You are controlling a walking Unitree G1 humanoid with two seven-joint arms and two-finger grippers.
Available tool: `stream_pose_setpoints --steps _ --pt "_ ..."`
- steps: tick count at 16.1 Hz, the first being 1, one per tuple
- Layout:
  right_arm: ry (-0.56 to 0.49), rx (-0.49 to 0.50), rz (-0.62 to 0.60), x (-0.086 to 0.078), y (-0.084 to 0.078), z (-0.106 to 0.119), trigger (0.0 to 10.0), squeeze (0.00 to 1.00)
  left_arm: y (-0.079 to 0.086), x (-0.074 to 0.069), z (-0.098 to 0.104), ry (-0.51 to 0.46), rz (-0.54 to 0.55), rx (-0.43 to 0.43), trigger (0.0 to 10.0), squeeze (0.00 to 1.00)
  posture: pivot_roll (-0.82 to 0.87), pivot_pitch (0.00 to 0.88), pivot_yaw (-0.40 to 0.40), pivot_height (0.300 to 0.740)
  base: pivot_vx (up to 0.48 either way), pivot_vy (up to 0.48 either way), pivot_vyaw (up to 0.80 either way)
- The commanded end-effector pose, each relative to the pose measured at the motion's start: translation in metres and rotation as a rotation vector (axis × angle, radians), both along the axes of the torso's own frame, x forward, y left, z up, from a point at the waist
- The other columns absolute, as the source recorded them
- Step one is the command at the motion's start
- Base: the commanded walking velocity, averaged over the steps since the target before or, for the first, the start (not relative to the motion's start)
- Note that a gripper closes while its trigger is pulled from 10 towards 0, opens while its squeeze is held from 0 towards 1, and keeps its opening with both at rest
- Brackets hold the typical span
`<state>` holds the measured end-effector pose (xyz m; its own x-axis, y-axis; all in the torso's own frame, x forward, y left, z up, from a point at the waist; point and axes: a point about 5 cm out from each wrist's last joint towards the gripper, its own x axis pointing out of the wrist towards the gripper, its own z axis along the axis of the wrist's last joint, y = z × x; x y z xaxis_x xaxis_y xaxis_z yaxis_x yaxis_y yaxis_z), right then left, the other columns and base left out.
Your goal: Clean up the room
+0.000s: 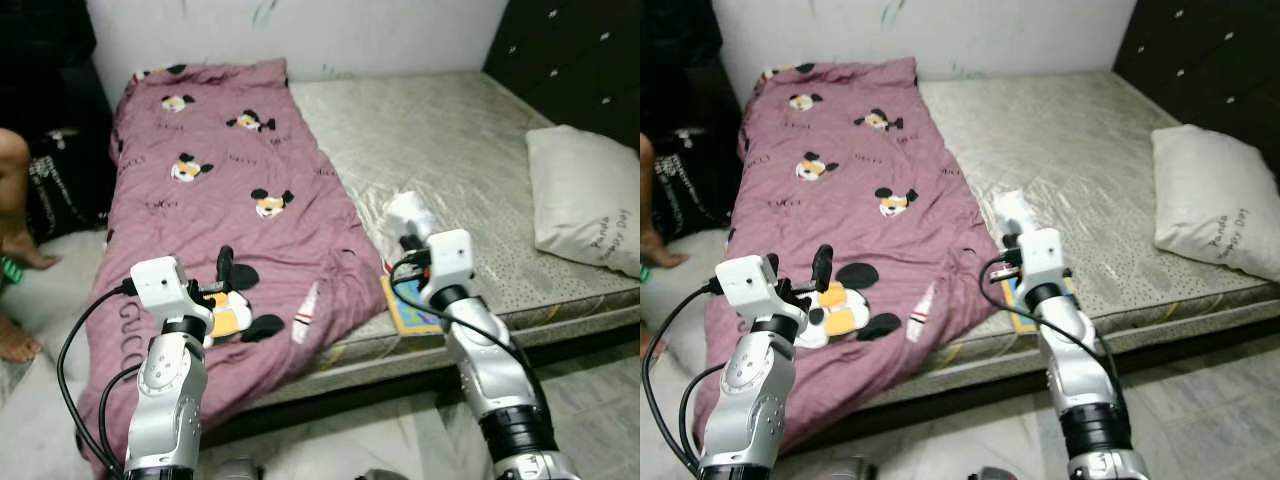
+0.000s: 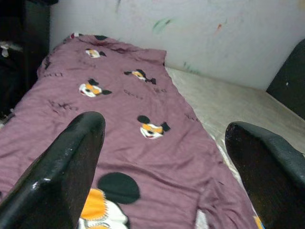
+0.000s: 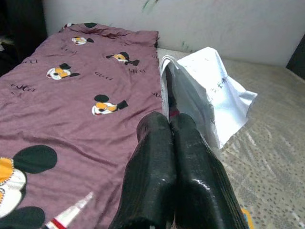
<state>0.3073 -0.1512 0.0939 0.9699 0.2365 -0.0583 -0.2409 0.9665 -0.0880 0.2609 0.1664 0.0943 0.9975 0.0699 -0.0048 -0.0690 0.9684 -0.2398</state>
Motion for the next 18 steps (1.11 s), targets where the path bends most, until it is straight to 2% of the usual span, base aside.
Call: stream_pose_setpoints --steps 1,4,8,15,18 --pt "-0.028 0.018 0.029 0.003 0.010 0.008 10.0 0.00 0.007 0.000 0.001 0.005 0.025 0.019 10.0 0.00 -0.03 0.008 -0.034 0.740 0.000 0.480 0.00" --pt "-0.034 0.022 0.029 0.003 0.011 0.008 10.0 0.00 0.008 0.001 0.002 0.003 0.026 0.024 10.0 0.00 -0.03 0.014 -0.030 0.740 0.000 0.480 0.00" --pt "-0.062 0.009 0.047 0.005 0.015 0.013 10.0 0.00 0.008 0.002 0.005 -0.017 0.038 0.048 10.0 0.00 -0.03 0.015 -0.030 0.740 0.000 0.000 0.00" --pt "-0.110 0.011 0.086 0.010 0.028 0.025 10.0 0.00 0.011 0.009 0.022 -0.087 0.088 0.096 10.0 0.00 -0.03 0.049 -0.023 0.740 0.000 0.000 0.80" --pt "-0.114 0.003 0.100 0.008 0.030 0.025 10.0 0.00 0.010 0.006 0.019 -0.074 0.090 0.105 10.0 0.00 -0.03 0.054 -0.025 0.740 0.000 0.000 0.80"
